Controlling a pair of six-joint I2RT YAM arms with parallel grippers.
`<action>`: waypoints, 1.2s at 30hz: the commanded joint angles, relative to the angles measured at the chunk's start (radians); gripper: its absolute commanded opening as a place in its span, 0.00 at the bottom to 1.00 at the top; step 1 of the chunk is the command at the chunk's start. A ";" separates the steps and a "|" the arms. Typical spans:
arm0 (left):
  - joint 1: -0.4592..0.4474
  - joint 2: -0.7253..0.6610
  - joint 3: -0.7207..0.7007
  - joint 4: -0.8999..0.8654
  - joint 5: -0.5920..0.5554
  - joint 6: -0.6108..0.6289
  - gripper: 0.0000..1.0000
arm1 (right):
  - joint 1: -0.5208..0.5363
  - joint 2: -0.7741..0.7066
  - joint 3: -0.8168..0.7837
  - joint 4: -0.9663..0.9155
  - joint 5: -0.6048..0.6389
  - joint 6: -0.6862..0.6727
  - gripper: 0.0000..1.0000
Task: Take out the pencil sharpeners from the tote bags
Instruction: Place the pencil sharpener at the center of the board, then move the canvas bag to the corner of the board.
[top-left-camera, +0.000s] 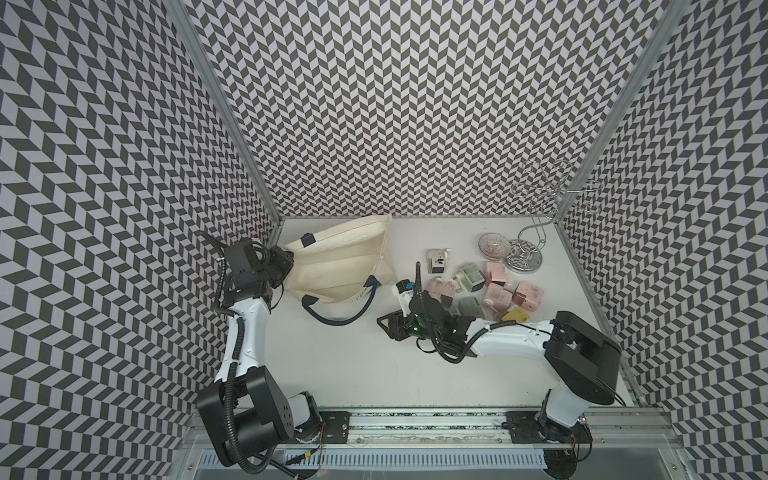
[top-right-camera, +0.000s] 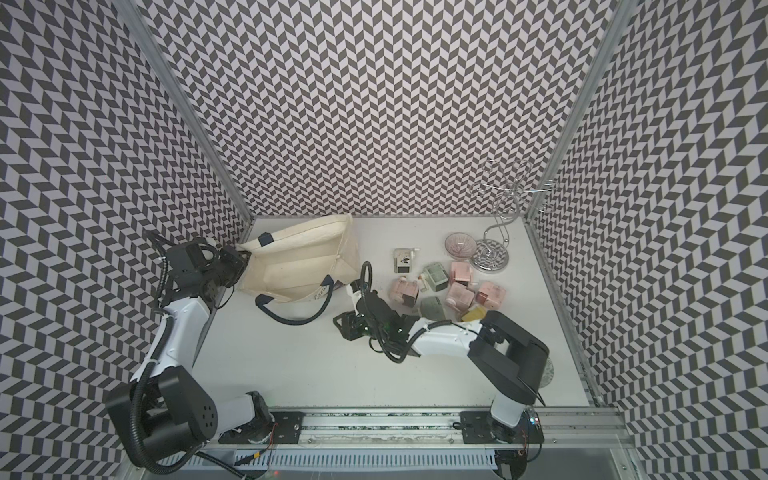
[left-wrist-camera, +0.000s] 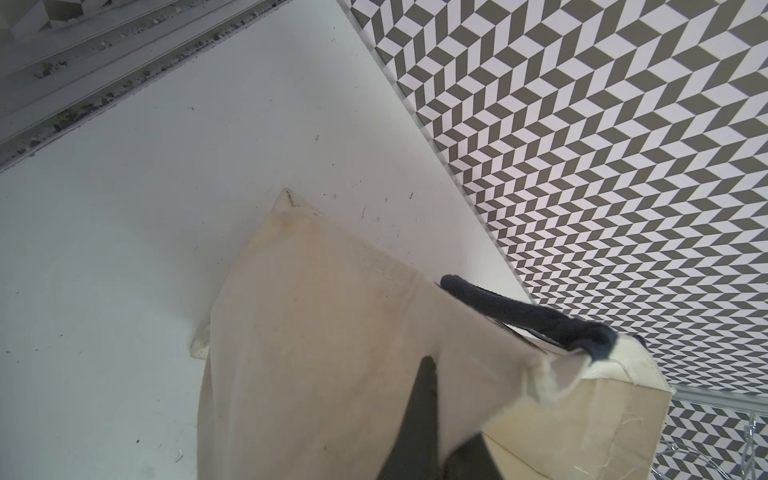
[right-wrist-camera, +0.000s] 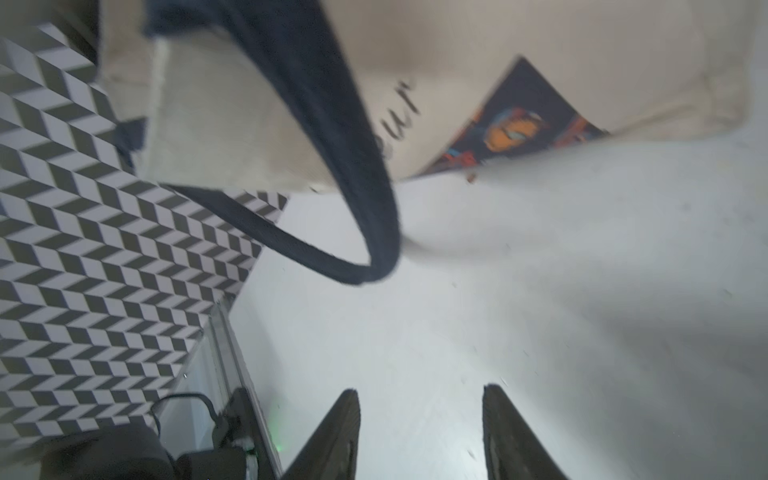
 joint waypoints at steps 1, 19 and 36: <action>0.004 0.017 0.087 -0.073 0.017 0.054 0.04 | 0.017 0.101 0.134 0.099 0.005 0.062 0.43; -0.071 -0.184 0.214 -0.182 -0.017 0.176 0.72 | -0.089 0.514 0.921 -0.311 0.247 0.210 0.37; -0.311 -0.310 -0.049 0.054 -0.056 0.134 0.70 | -0.194 0.243 0.602 -0.046 -0.096 0.031 0.49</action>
